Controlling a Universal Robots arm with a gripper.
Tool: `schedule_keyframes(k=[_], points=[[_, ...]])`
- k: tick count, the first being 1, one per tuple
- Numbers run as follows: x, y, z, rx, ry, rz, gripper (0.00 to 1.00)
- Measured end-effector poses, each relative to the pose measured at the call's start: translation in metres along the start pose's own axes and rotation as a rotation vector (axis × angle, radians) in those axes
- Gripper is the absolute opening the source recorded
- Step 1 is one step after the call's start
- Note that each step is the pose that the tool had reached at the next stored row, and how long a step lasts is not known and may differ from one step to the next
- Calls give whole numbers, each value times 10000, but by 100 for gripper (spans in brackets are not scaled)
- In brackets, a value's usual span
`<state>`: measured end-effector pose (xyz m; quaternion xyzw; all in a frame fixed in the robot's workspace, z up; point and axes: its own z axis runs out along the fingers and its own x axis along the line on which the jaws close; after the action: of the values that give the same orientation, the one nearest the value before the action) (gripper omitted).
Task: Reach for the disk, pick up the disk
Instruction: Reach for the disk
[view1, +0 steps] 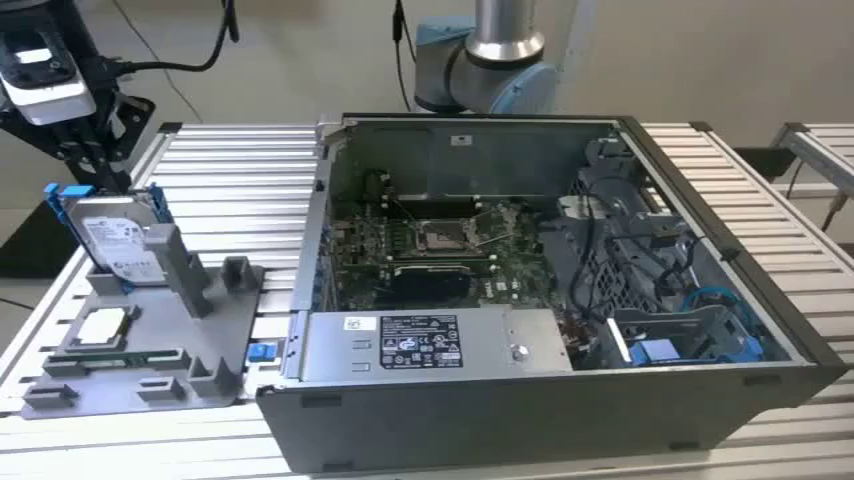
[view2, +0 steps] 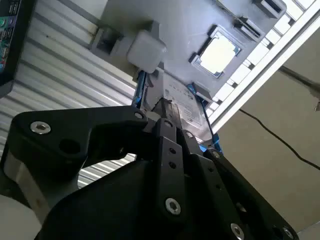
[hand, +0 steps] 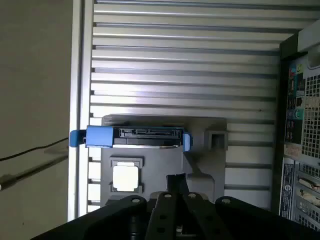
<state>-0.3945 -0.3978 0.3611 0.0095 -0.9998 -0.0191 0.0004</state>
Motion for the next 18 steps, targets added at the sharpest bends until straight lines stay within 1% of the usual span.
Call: schedule_keyframes(k=[11,13,15,18], points=[[0,0,0,0,0,0,0],[1,11,0,0,1,2,0],[6,54,2,0,0,0,0],[33,173,8,0,0,-1,0]])
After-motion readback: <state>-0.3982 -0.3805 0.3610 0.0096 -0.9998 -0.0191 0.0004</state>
